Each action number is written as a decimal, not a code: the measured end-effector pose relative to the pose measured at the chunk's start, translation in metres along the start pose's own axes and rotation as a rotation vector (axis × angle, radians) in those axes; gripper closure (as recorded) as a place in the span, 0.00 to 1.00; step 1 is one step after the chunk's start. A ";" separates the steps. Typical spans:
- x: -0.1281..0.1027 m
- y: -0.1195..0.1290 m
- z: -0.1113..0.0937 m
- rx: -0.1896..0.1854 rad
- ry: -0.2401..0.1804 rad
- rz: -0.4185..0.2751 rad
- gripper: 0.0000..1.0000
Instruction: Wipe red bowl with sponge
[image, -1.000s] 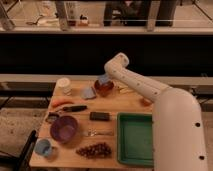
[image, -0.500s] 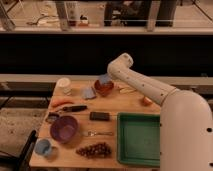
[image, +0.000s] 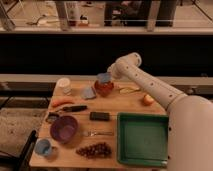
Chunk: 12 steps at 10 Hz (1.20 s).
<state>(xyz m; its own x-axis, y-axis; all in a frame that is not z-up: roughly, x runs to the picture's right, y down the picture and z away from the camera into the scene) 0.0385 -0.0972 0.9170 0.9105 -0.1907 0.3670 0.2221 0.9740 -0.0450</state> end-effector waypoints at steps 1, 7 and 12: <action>0.000 0.000 0.001 -0.002 -0.030 0.017 1.00; -0.006 0.007 0.012 -0.016 -0.167 0.104 1.00; 0.000 0.012 0.015 -0.018 -0.226 0.157 1.00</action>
<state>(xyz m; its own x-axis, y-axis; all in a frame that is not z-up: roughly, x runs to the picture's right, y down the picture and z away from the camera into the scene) 0.0357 -0.0839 0.9301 0.8337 -0.0033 0.5522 0.0923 0.9867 -0.1335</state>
